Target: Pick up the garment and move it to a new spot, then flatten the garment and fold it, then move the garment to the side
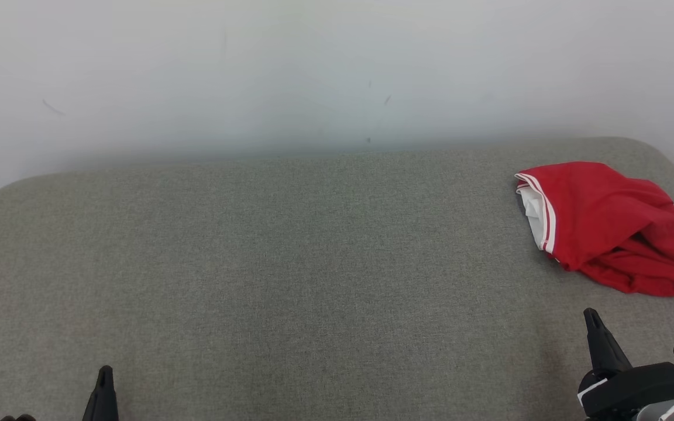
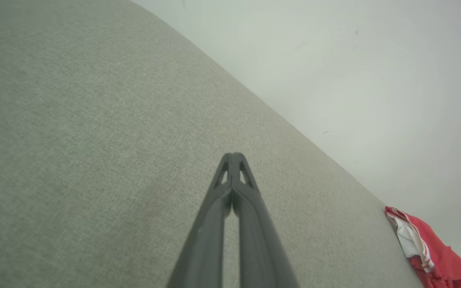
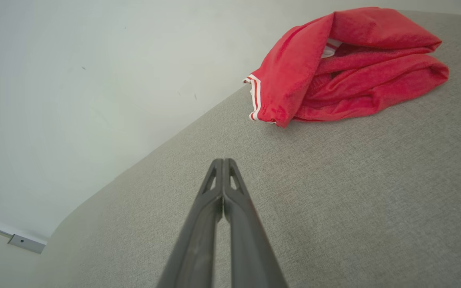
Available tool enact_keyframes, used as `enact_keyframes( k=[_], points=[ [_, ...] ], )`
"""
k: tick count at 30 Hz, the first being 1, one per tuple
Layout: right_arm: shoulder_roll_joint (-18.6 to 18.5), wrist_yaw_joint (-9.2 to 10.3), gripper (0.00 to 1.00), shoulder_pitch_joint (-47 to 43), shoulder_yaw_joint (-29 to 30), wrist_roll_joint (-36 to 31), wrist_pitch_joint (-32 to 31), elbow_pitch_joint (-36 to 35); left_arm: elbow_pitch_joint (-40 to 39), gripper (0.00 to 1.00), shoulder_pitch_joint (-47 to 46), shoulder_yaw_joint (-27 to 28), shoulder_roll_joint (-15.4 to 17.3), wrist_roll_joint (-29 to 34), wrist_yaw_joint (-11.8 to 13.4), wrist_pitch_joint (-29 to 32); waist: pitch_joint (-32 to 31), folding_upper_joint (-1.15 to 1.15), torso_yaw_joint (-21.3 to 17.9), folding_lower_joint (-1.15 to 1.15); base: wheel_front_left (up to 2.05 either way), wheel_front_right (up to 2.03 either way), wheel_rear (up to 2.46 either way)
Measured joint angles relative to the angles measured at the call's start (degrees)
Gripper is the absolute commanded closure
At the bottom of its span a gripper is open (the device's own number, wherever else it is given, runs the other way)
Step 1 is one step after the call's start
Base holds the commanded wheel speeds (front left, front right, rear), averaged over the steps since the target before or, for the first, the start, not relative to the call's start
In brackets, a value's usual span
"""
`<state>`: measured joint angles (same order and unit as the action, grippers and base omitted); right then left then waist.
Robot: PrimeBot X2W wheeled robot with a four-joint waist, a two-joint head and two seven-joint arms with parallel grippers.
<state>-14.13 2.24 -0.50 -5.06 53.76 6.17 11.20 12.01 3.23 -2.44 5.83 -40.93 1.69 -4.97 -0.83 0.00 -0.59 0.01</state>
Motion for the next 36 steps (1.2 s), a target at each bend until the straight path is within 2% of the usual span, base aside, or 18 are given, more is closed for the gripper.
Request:
enact_keyframes(
  k=[36],
  points=[
    [6.89,-5.30,1.00,2.98,7.57,22.30,-7.71,3.59,2.81,1.00,-4.24,4.46,-2.09,-29.83,-5.30,6.97,0.56,0.00,0.36,0.00,0.00,0.00,0.00]
  ],
)
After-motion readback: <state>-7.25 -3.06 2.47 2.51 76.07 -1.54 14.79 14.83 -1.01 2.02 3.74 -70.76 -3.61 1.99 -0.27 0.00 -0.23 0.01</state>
